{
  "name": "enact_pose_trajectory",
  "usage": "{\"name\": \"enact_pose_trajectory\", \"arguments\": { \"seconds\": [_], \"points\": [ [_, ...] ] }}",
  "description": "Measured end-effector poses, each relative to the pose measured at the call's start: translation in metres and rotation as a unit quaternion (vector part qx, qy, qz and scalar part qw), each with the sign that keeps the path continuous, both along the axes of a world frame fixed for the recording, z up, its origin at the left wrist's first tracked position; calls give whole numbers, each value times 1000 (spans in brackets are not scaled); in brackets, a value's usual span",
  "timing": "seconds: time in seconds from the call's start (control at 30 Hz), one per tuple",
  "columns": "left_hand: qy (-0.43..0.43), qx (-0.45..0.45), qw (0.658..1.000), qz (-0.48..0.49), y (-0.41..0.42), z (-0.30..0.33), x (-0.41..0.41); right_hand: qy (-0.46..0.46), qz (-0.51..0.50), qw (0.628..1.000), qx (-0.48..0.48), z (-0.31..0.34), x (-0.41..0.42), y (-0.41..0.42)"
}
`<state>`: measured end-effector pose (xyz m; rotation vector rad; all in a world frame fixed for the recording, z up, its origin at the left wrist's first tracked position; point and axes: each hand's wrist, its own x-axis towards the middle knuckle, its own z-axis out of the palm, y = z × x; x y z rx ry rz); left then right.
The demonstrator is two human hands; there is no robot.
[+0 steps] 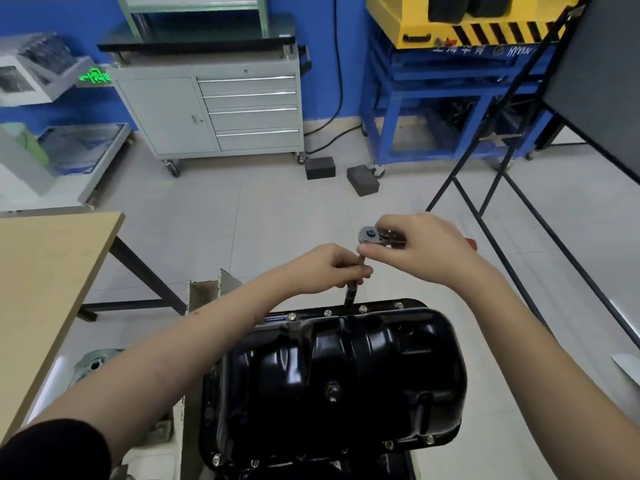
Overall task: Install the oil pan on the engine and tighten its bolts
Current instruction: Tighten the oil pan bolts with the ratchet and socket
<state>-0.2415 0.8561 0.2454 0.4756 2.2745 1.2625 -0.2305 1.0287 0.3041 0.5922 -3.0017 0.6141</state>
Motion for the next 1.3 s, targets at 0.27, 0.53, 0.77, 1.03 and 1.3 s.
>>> {"name": "enact_pose_trajectory", "arguments": {
  "seconds": [0.27,0.53,0.77,1.03,1.3],
  "points": [
    [-18,-24,999,-29,23,-22,-12,-32,-34,999,9,-24,1,19],
    [-19,-33,999,-36,27,-32,-14,-51,-41,998,21,-33,-1,24],
    [28,-75,994,-68,24,-29,-8,-39,-5,998,42,-32,6,22],
    [129,-181,958,-180,23,-22,-4,-55,126,987,86,-23,15,22],
    [131,-160,963,-172,26,-18,0,-18,24,977,211,-26,34,13]
  ]
}}
